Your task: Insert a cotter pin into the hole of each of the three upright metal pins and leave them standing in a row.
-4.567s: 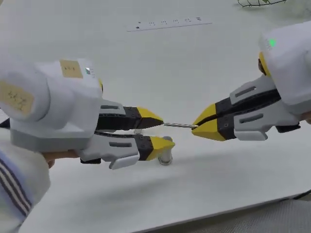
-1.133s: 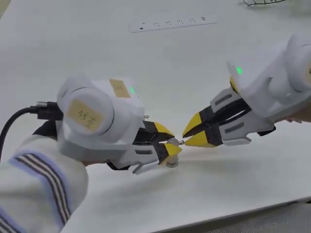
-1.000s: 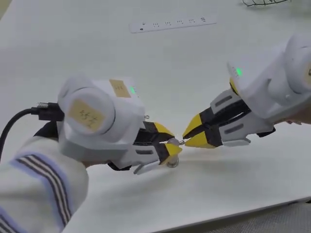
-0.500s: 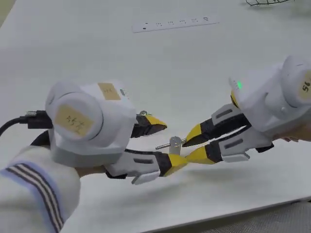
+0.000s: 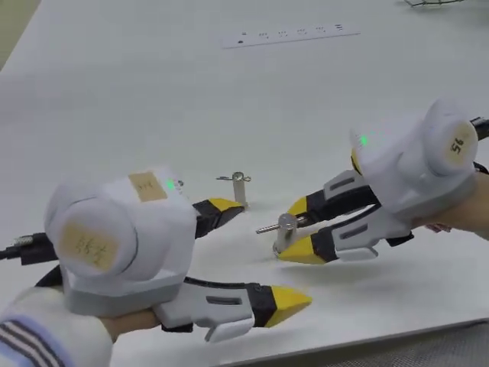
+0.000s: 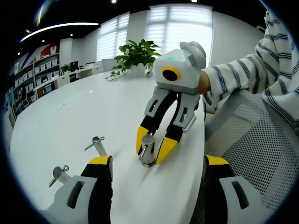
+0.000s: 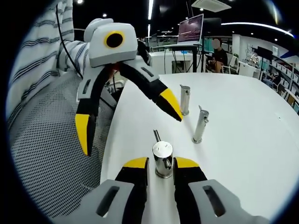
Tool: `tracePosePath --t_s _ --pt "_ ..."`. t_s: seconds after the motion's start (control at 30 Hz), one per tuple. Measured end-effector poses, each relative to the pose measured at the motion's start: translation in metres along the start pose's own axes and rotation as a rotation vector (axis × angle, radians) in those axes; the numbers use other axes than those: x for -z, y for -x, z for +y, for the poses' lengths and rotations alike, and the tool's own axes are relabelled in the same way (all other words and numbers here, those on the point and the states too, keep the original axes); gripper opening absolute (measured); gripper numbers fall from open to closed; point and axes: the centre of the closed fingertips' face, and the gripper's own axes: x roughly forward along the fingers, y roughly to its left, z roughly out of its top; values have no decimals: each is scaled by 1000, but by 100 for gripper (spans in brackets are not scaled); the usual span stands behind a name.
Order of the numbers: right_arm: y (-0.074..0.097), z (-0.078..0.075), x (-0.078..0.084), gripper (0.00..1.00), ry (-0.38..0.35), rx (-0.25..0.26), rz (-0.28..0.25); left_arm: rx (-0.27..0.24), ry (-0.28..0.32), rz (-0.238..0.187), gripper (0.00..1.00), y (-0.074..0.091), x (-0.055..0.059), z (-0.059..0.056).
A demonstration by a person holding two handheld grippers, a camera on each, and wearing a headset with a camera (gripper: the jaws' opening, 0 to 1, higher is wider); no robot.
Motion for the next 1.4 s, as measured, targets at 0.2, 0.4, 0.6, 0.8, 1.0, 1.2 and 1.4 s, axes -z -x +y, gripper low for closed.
tracePosePath --t_s 0.2,0.4,0.6,0.8,1.0,1.2,1.4 --pt "-7 2 0 16 -15 -9 -13 -32 23 -8 98 9 1 4" --pt "-11 2 1 15 -7 -14 -16 -30 48 7 99 13 5 0" --pt "-12 -2 2 10 16 -14 -14 -31 43 8 99 14 6 -2" --pt "-11 -2 2 9 62 -20 -10 -44 45 5 99 14 4 1" --pt "-5 -10 1 9 41 -1 -35 -54 52 18 98 16 6 1" --pt "11 -30 -5 9 41 37 -60 -88 76 29 97 21 10 6" --pt "26 -53 1 9 29 82 -54 -92 105 32 97 24 12 7"
